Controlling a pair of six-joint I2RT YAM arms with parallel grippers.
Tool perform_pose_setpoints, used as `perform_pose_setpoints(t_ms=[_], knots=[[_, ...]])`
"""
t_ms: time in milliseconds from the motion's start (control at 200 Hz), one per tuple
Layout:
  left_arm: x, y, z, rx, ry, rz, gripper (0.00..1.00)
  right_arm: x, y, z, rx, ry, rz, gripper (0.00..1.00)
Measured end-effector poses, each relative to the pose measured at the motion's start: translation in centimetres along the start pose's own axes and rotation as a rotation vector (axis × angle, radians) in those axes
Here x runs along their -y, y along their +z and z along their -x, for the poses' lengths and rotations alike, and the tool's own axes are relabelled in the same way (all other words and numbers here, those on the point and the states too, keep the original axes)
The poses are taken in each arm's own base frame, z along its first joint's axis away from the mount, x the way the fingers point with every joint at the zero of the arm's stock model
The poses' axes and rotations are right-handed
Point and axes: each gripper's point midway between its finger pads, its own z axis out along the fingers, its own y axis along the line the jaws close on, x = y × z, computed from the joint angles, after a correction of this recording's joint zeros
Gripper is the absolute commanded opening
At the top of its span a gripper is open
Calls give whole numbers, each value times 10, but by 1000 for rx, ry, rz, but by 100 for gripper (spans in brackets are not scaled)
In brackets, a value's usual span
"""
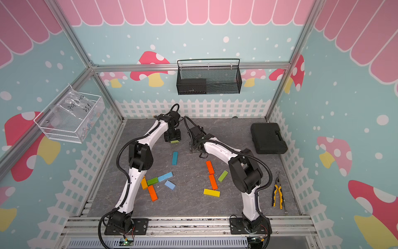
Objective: Assemble a giraffe with building blocks
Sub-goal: Move the building block to the center of the board, then place the building block at the center of the board.
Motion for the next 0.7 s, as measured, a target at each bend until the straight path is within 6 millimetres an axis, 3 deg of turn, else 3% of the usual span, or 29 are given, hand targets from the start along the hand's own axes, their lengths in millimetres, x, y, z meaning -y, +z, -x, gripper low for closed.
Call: perform_pose_setpoints(t_ms=[395, 701], knots=[[-6, 0, -12, -50, 28, 29, 66, -3, -1, 3, 2, -2, 13, 96], [-9, -5, -9, -39, 42, 39, 84, -7, 3, 3, -6, -4, 20, 96]])
